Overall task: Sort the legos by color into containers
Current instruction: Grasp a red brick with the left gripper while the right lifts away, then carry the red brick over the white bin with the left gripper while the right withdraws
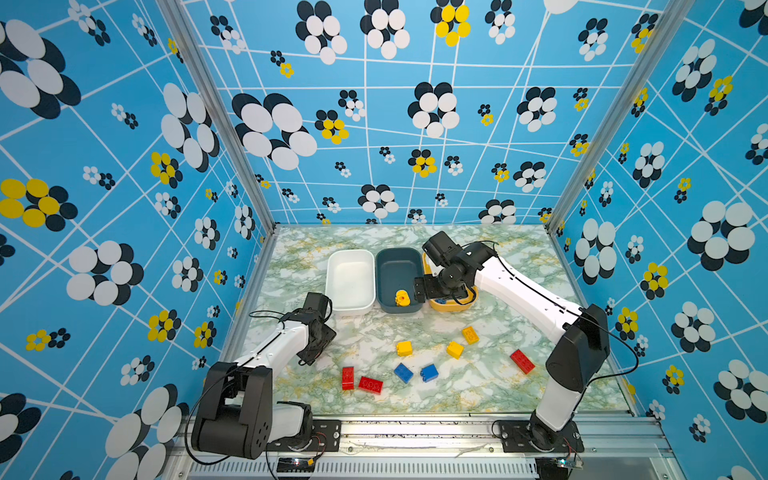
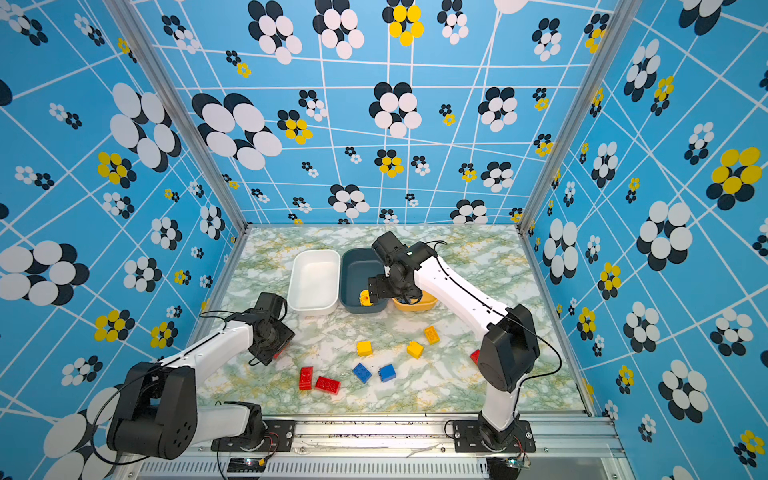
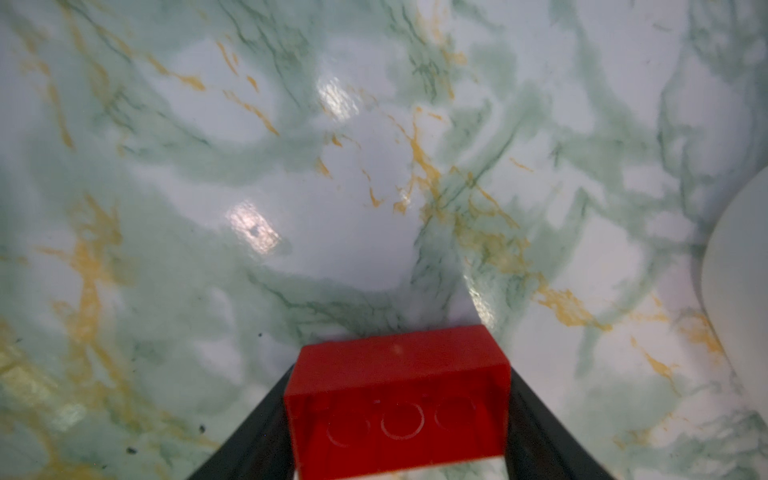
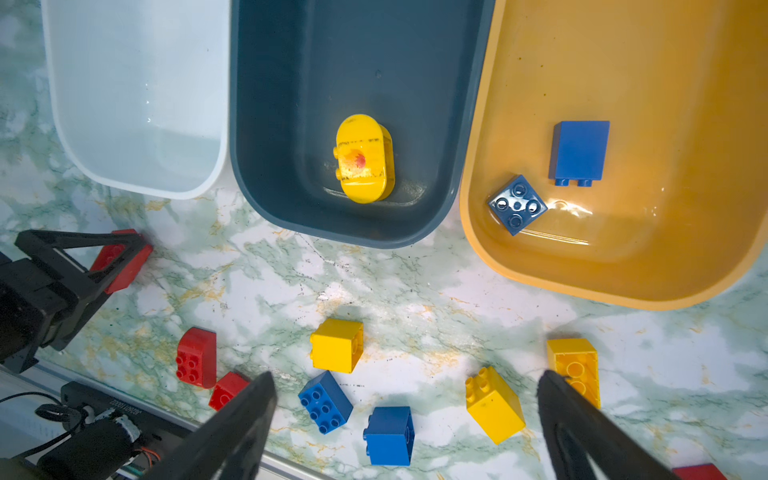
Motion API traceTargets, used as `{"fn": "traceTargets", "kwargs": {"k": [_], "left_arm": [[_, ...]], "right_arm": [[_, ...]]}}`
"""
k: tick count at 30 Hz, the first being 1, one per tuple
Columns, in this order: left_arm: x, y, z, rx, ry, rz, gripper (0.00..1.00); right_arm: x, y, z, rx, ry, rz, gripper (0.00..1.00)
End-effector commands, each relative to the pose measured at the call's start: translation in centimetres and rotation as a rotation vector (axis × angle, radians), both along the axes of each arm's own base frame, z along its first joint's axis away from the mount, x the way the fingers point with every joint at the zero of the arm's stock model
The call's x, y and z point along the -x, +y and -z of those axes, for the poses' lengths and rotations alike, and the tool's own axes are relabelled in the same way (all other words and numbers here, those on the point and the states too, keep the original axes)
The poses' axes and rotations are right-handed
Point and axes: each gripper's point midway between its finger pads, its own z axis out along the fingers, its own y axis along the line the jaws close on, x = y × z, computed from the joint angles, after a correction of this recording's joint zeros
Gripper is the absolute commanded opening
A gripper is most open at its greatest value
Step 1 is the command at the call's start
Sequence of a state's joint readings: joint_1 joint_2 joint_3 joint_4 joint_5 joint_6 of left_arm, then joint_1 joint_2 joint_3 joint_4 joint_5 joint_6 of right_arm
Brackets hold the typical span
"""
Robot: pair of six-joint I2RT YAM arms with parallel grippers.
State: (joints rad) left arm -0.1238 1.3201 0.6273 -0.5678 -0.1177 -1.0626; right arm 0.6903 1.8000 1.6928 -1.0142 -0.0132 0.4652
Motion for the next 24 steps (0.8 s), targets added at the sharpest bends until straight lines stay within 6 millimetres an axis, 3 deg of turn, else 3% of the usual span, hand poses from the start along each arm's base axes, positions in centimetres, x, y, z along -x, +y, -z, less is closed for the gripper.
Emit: {"fn": "traceTargets", "kwargs": {"k": [1,8,12,14,19,24], "left_arm": [[0.3,0.5,0.0,-0.016,0.011,-0.016,0.61],[-0.1,0.4,-2.1,-0.014,-0.033,0.004,0.5],[-1.0,0.3,-5.3,-0.036,-0.095,0.046,0.47],[-1.6,0.2,-7.3,-0.061,-0.137,0.074,0.46],[-4.3,-0.7,-12.3,-0.118,-0.24,0.171,0.46],[-8.1,-3.1,-15.4,-0.145,-0.312,0.277,0.46]], "right_arm": [[0.4,-0.5,-0.6,-0.018,0.007,0.023,0.99],[0.6,-0.9,-0.5,-0.021,0.012,0.038,0.99],[1.0,-1.4,-0.5,-0.043,0.014,0.063,0.99],[1.8,-2.1,0.4,-0.044,0.037,0.082,0.99],[2.9,-3.3,1.2,-0.093,0.045,0.144,0.99],[3.9,-4.6,1.7,-0.107,0.05,0.191,0.99]]}}
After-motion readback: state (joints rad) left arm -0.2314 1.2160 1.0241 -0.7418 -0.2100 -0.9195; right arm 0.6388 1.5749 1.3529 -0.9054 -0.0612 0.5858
